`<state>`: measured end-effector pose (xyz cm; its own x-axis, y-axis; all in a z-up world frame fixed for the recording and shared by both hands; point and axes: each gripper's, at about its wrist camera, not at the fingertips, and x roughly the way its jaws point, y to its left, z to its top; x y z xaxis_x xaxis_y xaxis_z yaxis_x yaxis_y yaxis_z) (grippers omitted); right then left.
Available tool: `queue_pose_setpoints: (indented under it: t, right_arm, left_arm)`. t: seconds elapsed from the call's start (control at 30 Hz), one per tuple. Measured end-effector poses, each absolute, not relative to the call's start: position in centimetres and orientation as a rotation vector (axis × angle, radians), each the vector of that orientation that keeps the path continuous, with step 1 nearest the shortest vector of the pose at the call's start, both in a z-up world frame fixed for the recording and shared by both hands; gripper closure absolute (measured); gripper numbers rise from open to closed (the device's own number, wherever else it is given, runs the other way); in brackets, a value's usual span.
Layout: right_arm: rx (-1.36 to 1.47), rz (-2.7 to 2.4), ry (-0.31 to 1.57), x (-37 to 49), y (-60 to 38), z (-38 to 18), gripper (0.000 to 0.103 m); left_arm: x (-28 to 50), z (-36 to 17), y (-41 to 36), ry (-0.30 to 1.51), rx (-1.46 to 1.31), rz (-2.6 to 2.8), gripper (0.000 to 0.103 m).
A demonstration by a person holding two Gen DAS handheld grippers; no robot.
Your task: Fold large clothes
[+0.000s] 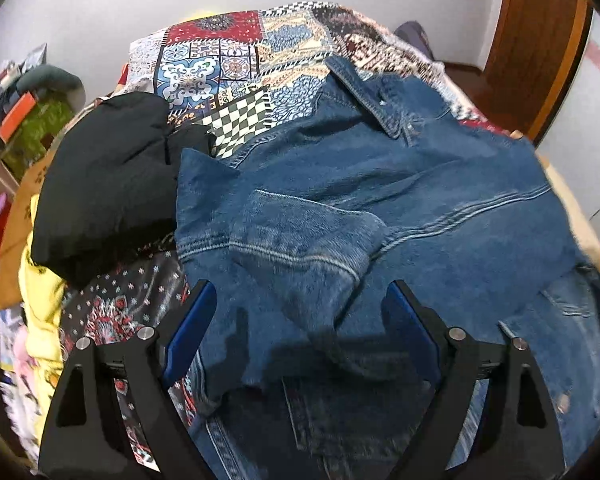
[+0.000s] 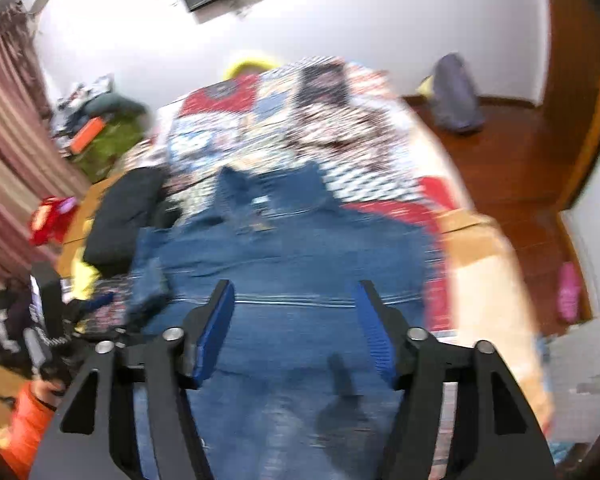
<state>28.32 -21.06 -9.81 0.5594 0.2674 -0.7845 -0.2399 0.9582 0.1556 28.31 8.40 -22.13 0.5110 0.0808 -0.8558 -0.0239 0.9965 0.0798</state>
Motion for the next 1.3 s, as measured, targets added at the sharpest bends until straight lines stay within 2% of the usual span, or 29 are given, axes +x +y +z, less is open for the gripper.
queue_pose_setpoints:
  t: [0.03,0.07,0.1,0.23,0.27,0.4,0.47,0.57,0.63,0.7,0.87,1.07,1.3]
  right_arm:
    - [0.007,0.273,0.930,28.2,-21.8,-10.1,0.037]
    - [-0.014,0.256,0.940,28.2,-22.6,-10.3,0.037]
    - [-0.033,0.241,0.952,28.3,-23.0,-10.8,0.037]
    - [-0.084,0.203,1.019,29.2,-24.2,-13.7,0.037]
    - [-0.086,0.197,1.038,29.4,-24.4,-14.6,0.037]
    - [-0.078,0.196,1.103,30.1,-24.5,-18.3,0.037]
    - [-0.084,0.197,1.129,30.5,-24.1,-19.9,0.037]
    - [-0.107,0.212,1.152,30.7,-22.9,-21.9,0.037]
    - [-0.137,0.211,1.163,30.7,-22.2,-23.1,0.037]
    - [-0.155,0.205,1.152,30.3,-22.1,-23.6,0.037]
    - [-0.118,0.209,1.134,29.7,-23.0,-23.5,0.032]
    - [-0.056,0.226,1.144,30.3,-24.3,-22.7,0.032]
    - [-0.042,0.202,1.049,31.8,-26.2,-19.4,0.032]
  left_arm:
    - [28.7,-22.4,8.3,1.036,0.078,0.070,0.016]
    - [29.1,-22.8,8.3,1.040,0.097,0.086,0.021]
    - [29.3,-23.0,8.2,1.046,0.108,0.095,0.031]
    - [29.6,-23.3,8.9,1.050,0.082,0.084,0.044]
    - [29.5,-23.1,9.1,1.041,0.073,0.083,0.051]
    - [28.6,-21.4,10.3,0.988,0.036,0.097,0.061]
    - [28.1,-20.5,11.5,0.975,-0.005,0.102,0.063]
    - [27.2,-20.1,12.9,0.975,-0.046,0.087,0.063]
    - [26.5,-20.5,13.6,1.001,-0.042,0.086,0.059]
    - [25.7,-21.5,14.2,1.030,-0.033,0.098,0.046]
    - [23.9,-24.6,16.1,1.089,-0.023,0.150,0.032]
    - [24.2,-22.7,18.2,1.064,-0.101,0.123,0.032]
    - [27.7,-21.3,20.0,1.034,-0.191,0.113,0.032]
